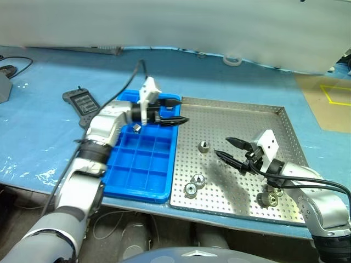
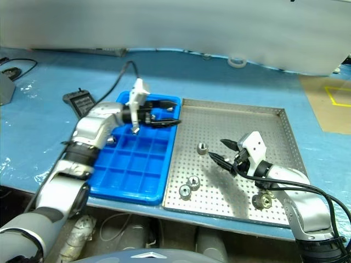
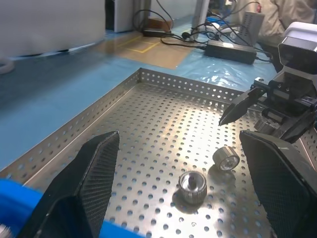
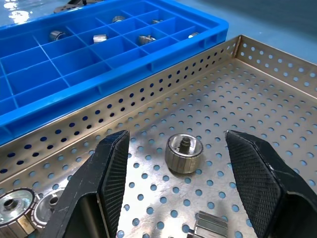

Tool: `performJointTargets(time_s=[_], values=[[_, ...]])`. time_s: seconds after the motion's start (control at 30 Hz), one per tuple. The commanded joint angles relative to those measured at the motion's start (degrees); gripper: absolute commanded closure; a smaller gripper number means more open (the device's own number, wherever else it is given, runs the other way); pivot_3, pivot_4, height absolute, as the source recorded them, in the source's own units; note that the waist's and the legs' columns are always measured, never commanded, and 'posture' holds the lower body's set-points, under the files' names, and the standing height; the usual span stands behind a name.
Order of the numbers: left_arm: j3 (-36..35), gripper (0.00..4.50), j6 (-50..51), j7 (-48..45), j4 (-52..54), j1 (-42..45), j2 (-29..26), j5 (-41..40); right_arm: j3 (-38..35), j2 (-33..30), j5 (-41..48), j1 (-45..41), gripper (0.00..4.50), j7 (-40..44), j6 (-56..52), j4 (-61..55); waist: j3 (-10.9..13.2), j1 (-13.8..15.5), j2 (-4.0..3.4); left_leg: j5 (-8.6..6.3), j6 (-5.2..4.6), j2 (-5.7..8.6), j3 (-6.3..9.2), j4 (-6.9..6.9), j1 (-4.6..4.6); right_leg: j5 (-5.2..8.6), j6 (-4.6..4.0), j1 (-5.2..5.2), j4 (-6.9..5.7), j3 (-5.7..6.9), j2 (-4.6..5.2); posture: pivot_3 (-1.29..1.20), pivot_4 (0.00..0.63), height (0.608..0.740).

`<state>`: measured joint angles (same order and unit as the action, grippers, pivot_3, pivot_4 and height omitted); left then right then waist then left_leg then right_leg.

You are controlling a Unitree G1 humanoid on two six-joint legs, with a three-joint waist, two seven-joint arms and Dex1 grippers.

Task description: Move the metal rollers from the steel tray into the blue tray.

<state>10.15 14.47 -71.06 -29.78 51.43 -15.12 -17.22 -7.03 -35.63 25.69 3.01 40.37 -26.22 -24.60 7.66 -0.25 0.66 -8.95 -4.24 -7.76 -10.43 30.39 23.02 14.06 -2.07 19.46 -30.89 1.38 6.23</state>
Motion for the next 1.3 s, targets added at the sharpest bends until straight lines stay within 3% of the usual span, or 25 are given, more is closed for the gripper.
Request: performJointTargets(time_s=[0.03, 0.3, 0.47, 0.87, 1.17, 1.3], values=[[4.9, 0.43, -7.1, -2.9, -8.9, 3.7, 3.0, 5.8, -3.4, -0.4, 1.0, -0.1, 1.3, -0.8, 0.8, -2.7, 0.0, -0.4, 0.0, -0.03, -0.05, 0.0, -0.02, 0.02, 0.01, 0.0, 0.0, -0.01, 0.0, 0.0, 0.01, -0.34, 0.15, 0.74], [10.2, 0.43, -21.9, -6.2, -24.0, 7.5, 8.6, 15.0, -6.7, -0.1, 2.1, 4.6, 1.3, -4.5, -2.3, -10.2, 0.0, -0.8, 0.0, -0.05, -0.09, -0.04, -0.03, 0.04, 0.02, 0.0, 0.0, 0.0, 0.0, 0.05, 0.02, -0.43, 0.15, 0.74], [9.9, 0.43, -24.5, -3.8, -30.6, 10.5, 10.7, 18.5, -6.4, 1.0, 1.9, 7.2, 1.3, -7.6, -3.8, -13.3, 0.0, -0.9, 0.0, -0.14, 0.0, -0.03, -0.04, 0.15, -0.01, 0.0, 0.0, -0.1, 0.06, 0.03, 0.05, -0.46, 0.15, 0.74], [10.1, 0.43, -22.7, 10.4, -41.2, 13.3, 17.2, 27.5, -5.1, 2.8, -1.4, 10.6, 1.3, -10.6, -1.5, -13.3, 0.0, -2.5, 0.0, -0.26, -0.09, -0.03, -0.04, 0.26, 0.05, 0.0, 0.0, -0.12, 0.11, 0.03, 0.06, -0.49, 0.15, 0.74], [10.8, 0.43, -20.5, 16.6, -44.0, 12.8, 17.9, 31.9, -2.9, 4.2, -4.6, 9.7, 1.3, -11.7, -0.2, -11.7, 0.0, -3.8, 0.01, -0.29, -0.1, -0.01, -0.04, 0.29, 0.06, 0.01, 0.01, -0.15, 0.16, 0.03, 0.08, -0.5, 0.15, 0.74], [10.5, 1.25, -20.5, 15.9, -43.9, 12.6, 17.3, 32.0, -2.3, 4.6, -4.8, 9.0, 1.26, -12.4, -1.2, -12.6, 0.0, -3.9, 0.02, -0.29, -0.1, -0.02, -0.04, 0.29, 0.04, 0.01, 0.01, -0.14, 0.19, 0.02, 0.08, -0.51, 0.15, 0.74]])
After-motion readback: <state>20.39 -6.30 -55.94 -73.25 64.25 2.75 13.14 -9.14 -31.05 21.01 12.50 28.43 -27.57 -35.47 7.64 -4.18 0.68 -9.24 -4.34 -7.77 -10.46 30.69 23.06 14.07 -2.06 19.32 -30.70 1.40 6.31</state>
